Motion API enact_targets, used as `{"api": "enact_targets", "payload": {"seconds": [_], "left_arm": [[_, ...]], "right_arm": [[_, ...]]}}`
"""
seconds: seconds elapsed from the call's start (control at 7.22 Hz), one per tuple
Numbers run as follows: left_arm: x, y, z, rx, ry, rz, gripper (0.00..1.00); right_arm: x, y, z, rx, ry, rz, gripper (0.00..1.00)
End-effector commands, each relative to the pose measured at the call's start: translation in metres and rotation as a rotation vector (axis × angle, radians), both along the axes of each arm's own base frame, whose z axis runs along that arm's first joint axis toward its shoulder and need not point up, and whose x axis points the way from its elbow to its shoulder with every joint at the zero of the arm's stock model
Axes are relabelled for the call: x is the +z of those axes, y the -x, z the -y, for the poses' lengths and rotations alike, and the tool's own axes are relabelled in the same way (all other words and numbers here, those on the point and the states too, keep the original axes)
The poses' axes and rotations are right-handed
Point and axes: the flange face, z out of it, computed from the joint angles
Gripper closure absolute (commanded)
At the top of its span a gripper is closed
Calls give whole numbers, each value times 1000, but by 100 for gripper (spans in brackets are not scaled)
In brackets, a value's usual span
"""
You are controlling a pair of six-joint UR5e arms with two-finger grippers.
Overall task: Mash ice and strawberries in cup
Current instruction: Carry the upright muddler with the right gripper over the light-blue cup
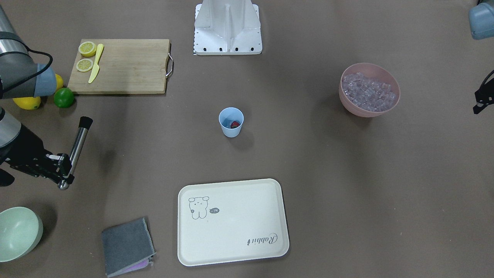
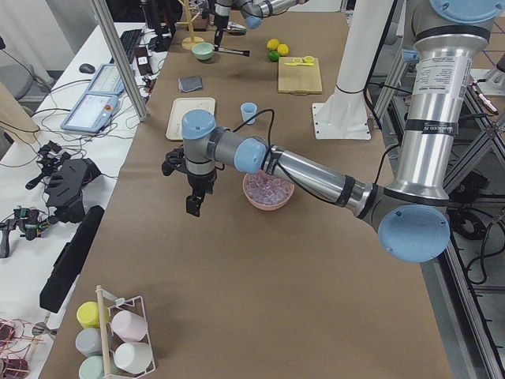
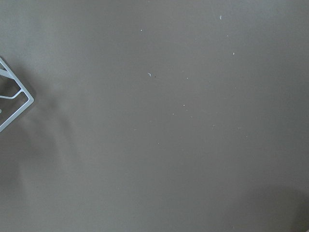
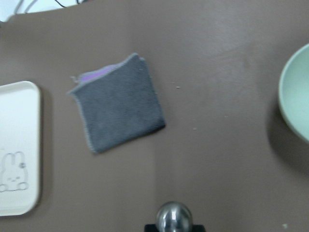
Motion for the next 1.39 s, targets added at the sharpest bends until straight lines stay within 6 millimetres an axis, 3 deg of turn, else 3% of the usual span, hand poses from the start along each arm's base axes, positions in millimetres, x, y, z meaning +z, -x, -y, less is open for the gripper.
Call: {"api": "enact_targets", "payload": {"seconds": [0.0, 0.28, 0.42, 0.55, 0.83, 1.25], "left_arm": [[20, 16, -13, -27, 39, 5, 2], [46, 50, -32, -86, 90, 4, 2], [49, 65, -34, -117, 100, 2, 2], [65, 68, -46, -121, 133, 3, 2], [80, 72, -54, -129, 164, 7, 2], [96, 75, -54, -134, 192, 8, 2]], "right_arm": [[-103, 7, -34, 9, -148, 106, 100], [-192, 48, -47, 15, -298, 165, 100], [-231, 58, -51, 40, -370, 197, 100], [-248, 65, -58, 62, -433, 232, 100], [-262, 104, -96, 199, -619, 339, 100], [-237, 142, -163, 379, -855, 477, 100]]}}
